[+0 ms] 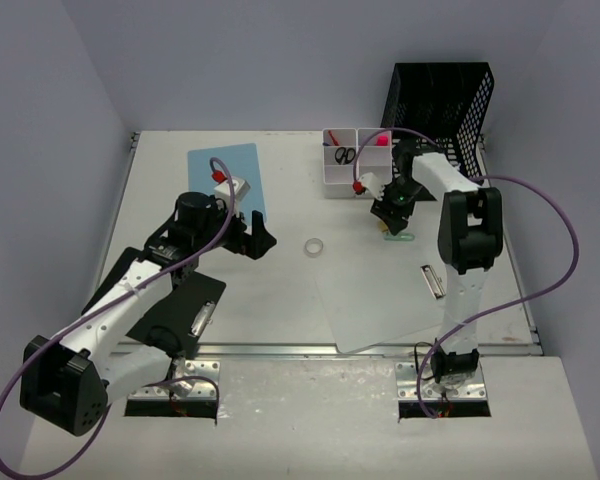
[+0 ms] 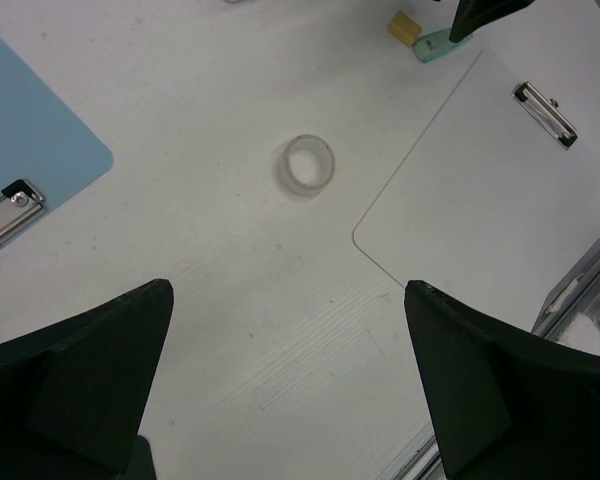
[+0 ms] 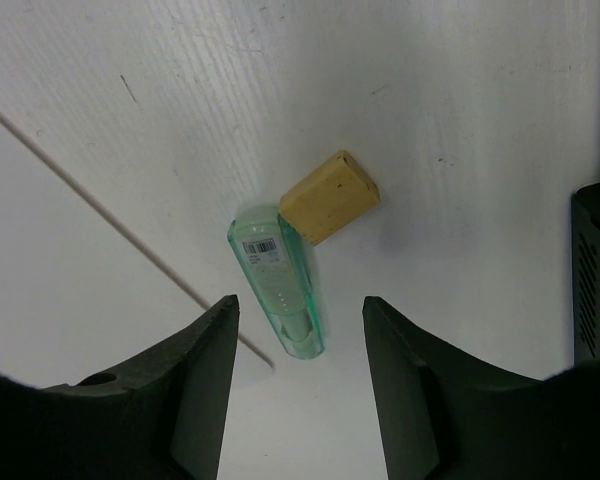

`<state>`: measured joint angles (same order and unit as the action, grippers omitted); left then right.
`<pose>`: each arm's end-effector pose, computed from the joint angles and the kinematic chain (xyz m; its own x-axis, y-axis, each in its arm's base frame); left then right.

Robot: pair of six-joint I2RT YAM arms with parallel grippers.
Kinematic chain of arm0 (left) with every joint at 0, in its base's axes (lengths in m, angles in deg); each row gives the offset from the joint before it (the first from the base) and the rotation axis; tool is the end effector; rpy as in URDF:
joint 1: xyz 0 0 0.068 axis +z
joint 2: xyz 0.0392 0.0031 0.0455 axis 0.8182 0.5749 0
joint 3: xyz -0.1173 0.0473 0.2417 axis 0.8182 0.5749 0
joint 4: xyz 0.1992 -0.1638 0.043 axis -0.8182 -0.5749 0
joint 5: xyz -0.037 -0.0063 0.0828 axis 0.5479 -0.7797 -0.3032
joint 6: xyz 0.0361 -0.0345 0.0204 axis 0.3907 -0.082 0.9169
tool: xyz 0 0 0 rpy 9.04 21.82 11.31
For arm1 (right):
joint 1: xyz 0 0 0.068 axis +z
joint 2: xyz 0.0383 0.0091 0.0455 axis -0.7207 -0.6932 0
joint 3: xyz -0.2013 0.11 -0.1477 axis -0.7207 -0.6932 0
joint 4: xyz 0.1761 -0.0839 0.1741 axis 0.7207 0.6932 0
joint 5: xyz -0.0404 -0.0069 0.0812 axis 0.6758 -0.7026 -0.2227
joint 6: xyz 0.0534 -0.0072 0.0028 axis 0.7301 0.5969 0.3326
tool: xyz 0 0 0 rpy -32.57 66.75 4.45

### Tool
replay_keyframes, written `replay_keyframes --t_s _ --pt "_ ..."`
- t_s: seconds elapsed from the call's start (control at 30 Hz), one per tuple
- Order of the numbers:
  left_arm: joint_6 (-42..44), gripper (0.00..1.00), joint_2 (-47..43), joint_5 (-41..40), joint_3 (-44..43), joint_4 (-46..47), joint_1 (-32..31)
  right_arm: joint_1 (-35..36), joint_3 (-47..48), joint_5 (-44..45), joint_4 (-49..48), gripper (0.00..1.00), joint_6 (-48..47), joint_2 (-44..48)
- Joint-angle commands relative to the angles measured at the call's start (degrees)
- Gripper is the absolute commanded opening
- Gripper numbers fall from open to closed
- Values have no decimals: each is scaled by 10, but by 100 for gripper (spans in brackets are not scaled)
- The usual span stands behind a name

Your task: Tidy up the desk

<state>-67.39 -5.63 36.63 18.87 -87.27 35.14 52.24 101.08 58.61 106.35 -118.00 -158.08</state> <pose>0.2188 -0.0921 0.2779 -0.4996 0.0863 -0.8620 0.5666 0.7852 -0.2498 0.4173 0.0519 0.1652 -0.4776 -0.8556 -0.1997 -0.8775 0.4757 0.0604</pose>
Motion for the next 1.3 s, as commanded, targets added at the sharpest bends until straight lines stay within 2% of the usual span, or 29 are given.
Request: replay_keyframes --t_s 0.0,0.5,0.53,0.57,0.63,0.67,0.7,0.83,0.97,1.07,1.1,1.17,1.2,1.27 --pt "-1 99 3 11 -10 25 8 3 -8 2 -19 53 -9 -8" --pt "-6 99 9 11 -11 24 8 32 -89 28 -69 49 -20 3" --pt "-7 99 9 11 -10 24 8 33 -95 33 -77 45 -21 6" --pt "-7 99 8 11 -11 23 8 35 -103 34 -78 32 -23 13" --pt "-7 99 7 10 -13 21 8 36 -107 34 -72 18 -25 33" --pt "-7 99 6 9 -13 20 8 37 -107 34 -68 5 -25 41" --pt "-7 99 5 9 -14 18 8 37 -106 35 -61 2 -25 52" --pt "-11 99 -1 12 -15 16 8 37 -76 11 -29 1 -15 106" --pt "-19 99 -4 15 -13 18 8 36 27 -47 -18 1 38 123" --pt "-20 99 -3 15 -14 19 8 35 36 -88 -106 1 141 143" --pt "-21 99 -3 14 -15 19 8 36 25 -87 -188 1 160 152" --pt "-21 99 -3 14 -16 19 8 36 -29 -83 -288 1 209 181" --pt "-22 99 -3 12 -15 20 8 35 -47 -62 -391 1 258 189" --pt "-22 99 -2 12 -15 20 8 35 -89 -38 -509 1 329 197"
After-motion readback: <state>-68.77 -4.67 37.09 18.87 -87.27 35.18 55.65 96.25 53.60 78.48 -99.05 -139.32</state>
